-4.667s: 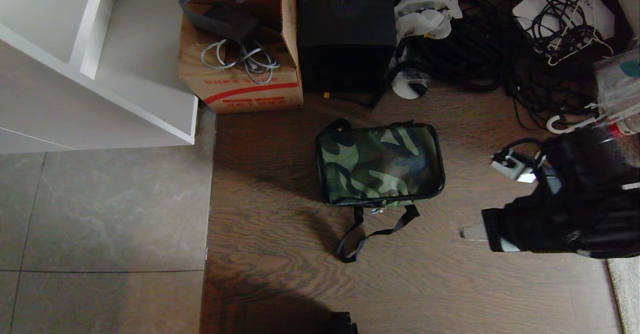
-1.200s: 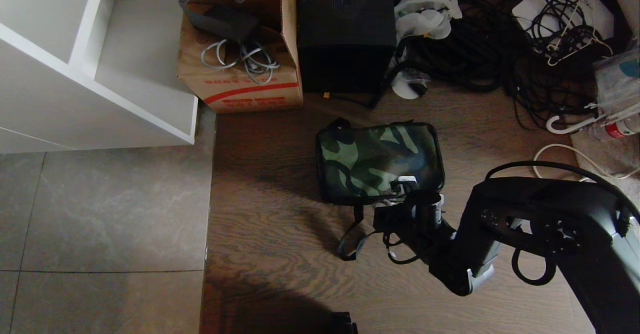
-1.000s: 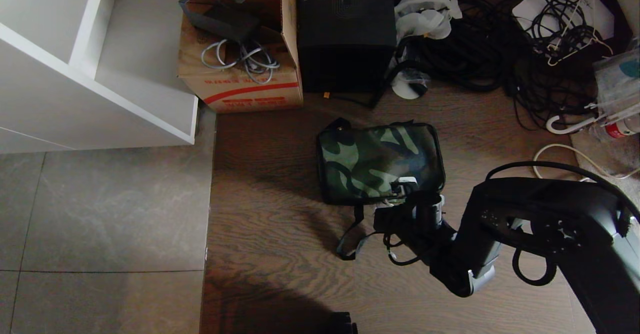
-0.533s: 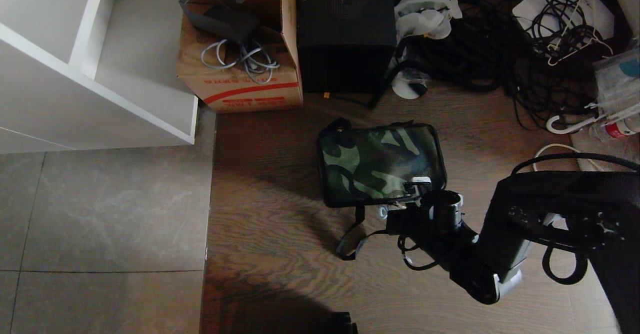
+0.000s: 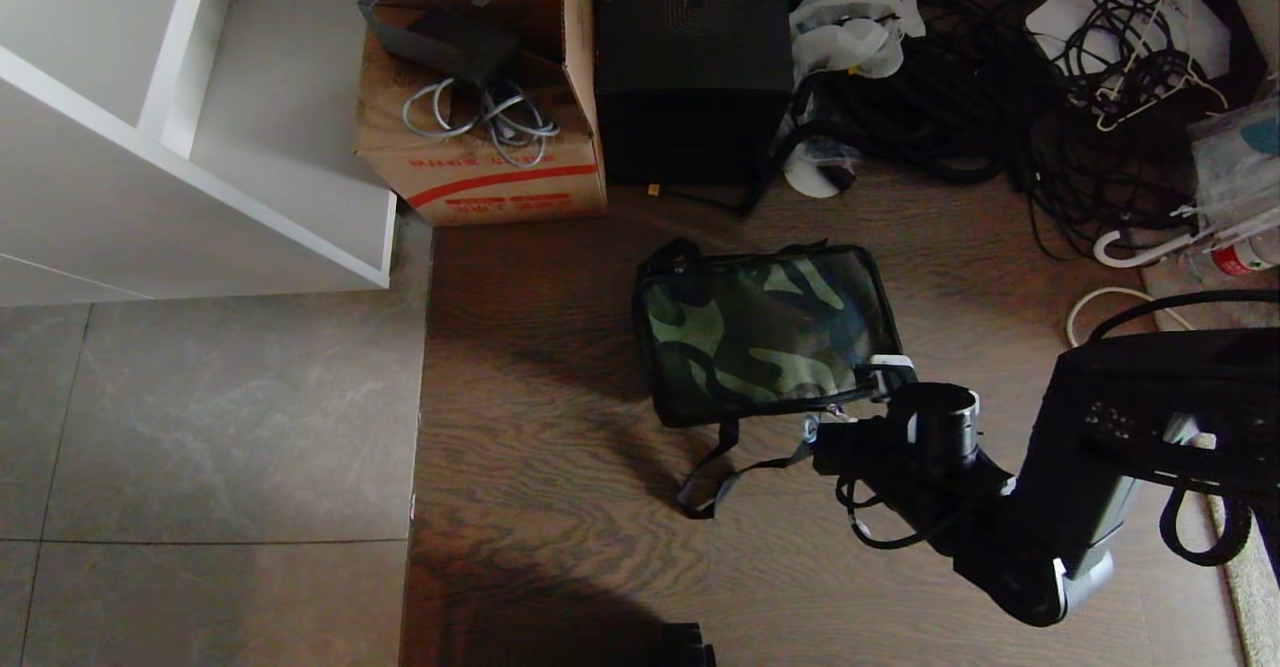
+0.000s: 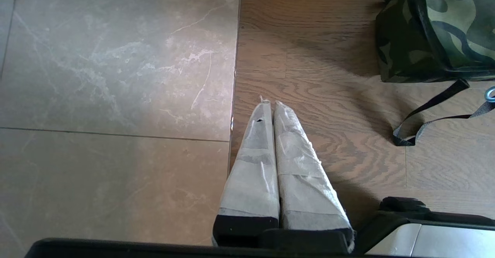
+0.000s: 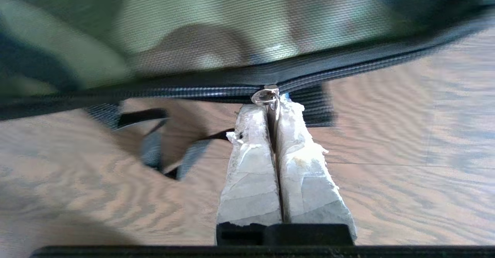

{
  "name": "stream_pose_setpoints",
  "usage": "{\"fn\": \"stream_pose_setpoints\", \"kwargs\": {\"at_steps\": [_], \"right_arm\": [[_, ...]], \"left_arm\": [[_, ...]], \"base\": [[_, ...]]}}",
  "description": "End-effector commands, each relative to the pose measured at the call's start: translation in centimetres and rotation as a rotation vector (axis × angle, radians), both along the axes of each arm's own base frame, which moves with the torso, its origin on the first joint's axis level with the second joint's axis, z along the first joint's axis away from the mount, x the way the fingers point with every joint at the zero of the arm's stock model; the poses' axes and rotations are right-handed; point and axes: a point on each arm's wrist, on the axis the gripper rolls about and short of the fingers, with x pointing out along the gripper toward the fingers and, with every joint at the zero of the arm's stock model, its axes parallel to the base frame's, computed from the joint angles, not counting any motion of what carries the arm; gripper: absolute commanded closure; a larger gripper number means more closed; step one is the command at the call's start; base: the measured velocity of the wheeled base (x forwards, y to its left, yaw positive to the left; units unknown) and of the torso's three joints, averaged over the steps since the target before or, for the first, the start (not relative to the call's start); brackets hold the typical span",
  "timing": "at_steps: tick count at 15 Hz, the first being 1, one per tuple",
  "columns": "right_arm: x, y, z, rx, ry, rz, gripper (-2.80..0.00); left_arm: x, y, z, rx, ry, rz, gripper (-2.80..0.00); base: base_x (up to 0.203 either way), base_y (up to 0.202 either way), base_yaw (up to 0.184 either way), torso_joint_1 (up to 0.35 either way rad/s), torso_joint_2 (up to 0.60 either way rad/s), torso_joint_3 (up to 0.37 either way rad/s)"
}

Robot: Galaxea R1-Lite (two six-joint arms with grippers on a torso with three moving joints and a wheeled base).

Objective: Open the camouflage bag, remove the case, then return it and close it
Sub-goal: Open the top of the storage box

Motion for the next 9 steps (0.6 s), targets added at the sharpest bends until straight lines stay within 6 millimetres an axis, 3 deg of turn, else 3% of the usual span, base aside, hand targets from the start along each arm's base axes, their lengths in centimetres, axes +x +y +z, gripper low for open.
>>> {"fn": "stream_pose_setpoints", "kwargs": {"at_steps": [1,9], "right_arm": [[0.6,-1.5,0.4,0.003,-0.014,-0.041,0.0],[3.1,-6.7,-0.6,-0.082,0.011,-0.02,0.0]], "left_arm": [[0.1,0.0,-0.2,-0.001,0.008,0.0,0.0],[0.1,0.0,-0.2,-0.001,0.008,0.0,0.0]], "base": [[0.0,0.0,0.0,0.0,0.0,0.0],[0.0,0.0,0.0,0.0,0.0,0.0]]}}
